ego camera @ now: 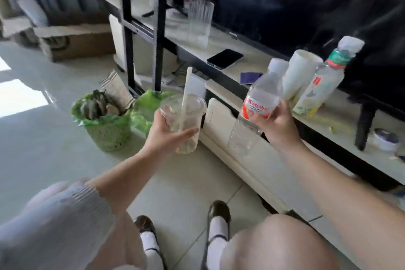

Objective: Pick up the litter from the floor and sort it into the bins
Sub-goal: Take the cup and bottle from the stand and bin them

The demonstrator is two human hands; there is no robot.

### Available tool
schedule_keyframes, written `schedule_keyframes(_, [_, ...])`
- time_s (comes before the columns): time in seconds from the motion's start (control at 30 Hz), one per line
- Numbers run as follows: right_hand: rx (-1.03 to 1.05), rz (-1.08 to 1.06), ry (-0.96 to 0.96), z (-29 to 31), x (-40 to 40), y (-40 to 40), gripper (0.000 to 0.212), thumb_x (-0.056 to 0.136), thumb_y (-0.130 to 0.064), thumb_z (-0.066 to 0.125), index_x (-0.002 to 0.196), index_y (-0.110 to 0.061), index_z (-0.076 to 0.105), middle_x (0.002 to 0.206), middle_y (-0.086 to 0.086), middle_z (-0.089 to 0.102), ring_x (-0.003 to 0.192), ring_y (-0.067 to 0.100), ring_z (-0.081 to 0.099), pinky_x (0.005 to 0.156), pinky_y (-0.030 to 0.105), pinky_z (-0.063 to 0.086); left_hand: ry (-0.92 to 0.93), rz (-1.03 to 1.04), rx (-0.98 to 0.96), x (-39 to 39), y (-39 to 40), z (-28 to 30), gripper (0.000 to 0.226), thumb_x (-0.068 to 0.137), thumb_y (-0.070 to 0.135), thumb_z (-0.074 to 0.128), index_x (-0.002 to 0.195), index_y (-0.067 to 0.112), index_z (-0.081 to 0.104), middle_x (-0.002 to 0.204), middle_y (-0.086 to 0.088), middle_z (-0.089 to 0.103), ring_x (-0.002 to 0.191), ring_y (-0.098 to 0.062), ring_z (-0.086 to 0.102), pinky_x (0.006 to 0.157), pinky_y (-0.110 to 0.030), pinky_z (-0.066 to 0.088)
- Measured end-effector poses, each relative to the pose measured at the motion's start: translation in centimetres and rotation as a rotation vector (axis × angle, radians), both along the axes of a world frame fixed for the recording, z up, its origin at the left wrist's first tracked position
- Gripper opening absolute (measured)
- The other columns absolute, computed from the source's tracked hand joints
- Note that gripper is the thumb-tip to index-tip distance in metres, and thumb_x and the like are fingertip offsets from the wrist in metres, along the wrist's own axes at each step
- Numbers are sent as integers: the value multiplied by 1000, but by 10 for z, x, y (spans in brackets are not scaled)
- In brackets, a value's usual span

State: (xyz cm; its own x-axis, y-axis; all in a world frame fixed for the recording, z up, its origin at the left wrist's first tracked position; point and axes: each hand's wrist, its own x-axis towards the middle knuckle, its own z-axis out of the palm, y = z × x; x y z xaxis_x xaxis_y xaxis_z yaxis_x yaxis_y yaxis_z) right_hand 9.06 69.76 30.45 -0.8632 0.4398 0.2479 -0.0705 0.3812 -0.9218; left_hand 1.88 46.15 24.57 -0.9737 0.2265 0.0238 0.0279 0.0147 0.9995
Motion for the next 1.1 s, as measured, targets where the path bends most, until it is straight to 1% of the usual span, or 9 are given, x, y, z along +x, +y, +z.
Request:
schedule_keyframes(0.13, [-16,40,-77,-28,-60,-27,58,76,-14,74,124,-11,42,119,5,58,104,13,59,82,21,51,8,184,-31,-48,-31,-18,80,58,32,86,124,24,42,115,2,60,105,-14,59,91,-36,51])
schedule_keyframes(0.2, [-16,45,-95,-42,-91,-37,58,75,-14,74,121,-14,40,118,2,56,99,7,57,73,12,47,10,213,-43,-74,-39,-26,84,57,33,86,127,25,41,119,2,58,108,-14,57,93,-35,49])
schedule_keyframes(0.3, [-18,69,-122,-64,-136,-45,61,74,-16,74,123,-16,38,114,-3,54,100,9,55,73,13,42,2,246,-36,-115,-44,-40,84,57,31,86,127,25,42,121,0,57,110,-17,57,91,-33,49])
schedule_keyframes(0.4, [-26,94,-146,-90,-188,-51,61,73,-19,75,121,-16,39,114,-3,54,103,13,55,72,14,40,3,300,-54,-159,-41,-56,83,58,30,86,129,25,42,120,3,58,108,-12,57,84,-23,47])
schedule_keyframes(0.53, [-31,142,-169,-133,-258,-59,69,72,-24,76,128,-17,35,117,-5,53,105,13,53,78,19,38,-37,325,-82,-210,-30,-88,81,59,26,85,126,22,40,116,4,56,105,-10,56,90,-29,49])
schedule_keyframes(0.67, [23,198,-220,-180,-315,-62,75,68,-33,79,127,-23,33,99,-25,47,98,6,53,80,16,40,-89,300,-127,-248,-19,-129,77,57,23,86,120,28,42,112,7,59,105,-9,57,84,-23,48])
schedule_keyframes(0.77, [70,211,-273,-210,-345,-61,78,65,-40,80,126,-26,34,97,-24,48,91,3,51,78,17,37,-137,289,-189,-271,-14,-157,79,56,24,87,122,28,43,113,7,60,105,-11,57,89,-29,49])
schedule_keyframes(0.93, [165,276,-324,-238,-374,-54,80,64,-42,80,127,-24,35,108,-13,47,100,7,46,80,23,36,-198,270,-260,-299,-13,-186,102,57,27,87,138,30,25,121,7,54,110,-12,53,91,-32,48])
schedule_keyframes(1.1, [187,373,-340,-246,-382,-43,78,65,-47,77,129,-22,40,113,-13,51,106,6,48,75,8,33,-133,192,-359,-311,-16,-187,112,56,37,85,140,44,11,122,13,37,109,-7,43,88,-25,38])
